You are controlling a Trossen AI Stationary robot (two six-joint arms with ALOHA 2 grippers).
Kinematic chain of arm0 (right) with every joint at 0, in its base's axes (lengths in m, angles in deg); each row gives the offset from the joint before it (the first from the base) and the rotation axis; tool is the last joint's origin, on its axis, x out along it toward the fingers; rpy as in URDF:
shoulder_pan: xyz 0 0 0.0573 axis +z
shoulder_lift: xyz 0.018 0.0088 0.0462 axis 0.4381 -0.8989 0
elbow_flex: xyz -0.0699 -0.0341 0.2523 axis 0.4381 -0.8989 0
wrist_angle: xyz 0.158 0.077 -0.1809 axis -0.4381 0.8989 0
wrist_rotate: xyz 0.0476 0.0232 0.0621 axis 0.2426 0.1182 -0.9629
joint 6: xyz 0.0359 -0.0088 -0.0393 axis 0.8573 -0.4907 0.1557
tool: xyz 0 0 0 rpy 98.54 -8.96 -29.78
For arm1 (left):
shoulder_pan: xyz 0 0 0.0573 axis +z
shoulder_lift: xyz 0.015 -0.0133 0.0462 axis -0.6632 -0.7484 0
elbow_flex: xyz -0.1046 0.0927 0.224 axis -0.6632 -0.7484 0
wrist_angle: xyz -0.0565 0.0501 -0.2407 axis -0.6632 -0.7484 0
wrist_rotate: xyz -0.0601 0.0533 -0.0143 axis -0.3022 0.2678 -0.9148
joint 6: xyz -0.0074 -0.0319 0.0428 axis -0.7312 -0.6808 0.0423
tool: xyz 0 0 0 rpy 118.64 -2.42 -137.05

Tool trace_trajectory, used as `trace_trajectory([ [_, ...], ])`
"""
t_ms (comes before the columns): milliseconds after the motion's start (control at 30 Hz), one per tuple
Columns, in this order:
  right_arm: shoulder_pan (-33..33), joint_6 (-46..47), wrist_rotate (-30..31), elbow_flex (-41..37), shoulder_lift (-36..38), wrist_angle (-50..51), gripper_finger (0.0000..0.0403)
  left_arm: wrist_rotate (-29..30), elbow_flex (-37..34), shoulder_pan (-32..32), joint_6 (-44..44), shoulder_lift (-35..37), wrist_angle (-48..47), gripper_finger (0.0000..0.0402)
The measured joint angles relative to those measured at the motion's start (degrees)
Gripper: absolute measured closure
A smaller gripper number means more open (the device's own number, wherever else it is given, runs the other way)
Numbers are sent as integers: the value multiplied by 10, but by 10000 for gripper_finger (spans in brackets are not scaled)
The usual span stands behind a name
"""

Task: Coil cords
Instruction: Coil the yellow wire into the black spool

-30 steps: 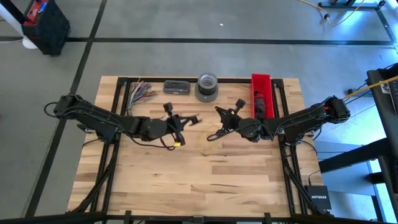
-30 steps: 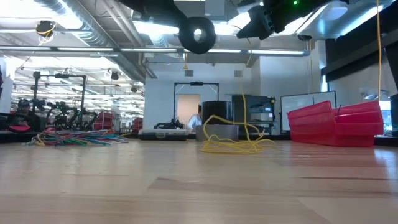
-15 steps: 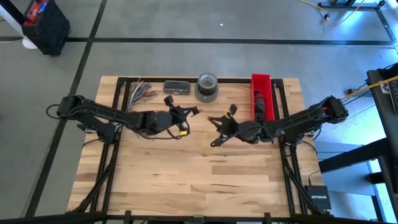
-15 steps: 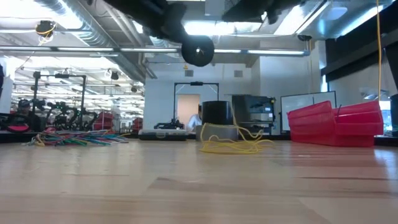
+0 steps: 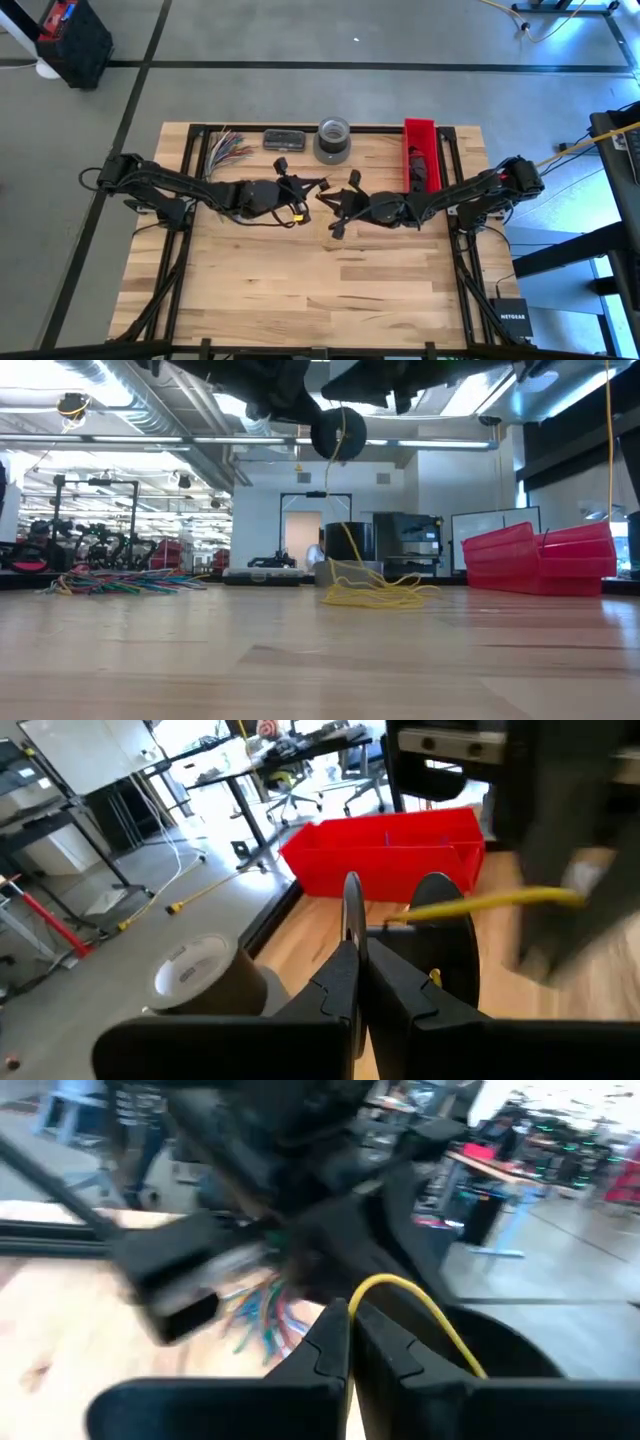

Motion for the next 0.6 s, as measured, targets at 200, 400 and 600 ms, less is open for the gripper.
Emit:
trace_trajectory([
  [200, 0, 0, -15, -1, -25, 29, 394, 33, 0, -16, 48, 5, 70, 396],
  [400, 0, -61, 25, -1, -48, 34, 394, 47, 0, -55, 85, 6, 84, 396],
  [600, 4, -90, 45, -1, -44, 41, 393, 158, 0, -112, 151, 34, 78, 399],
])
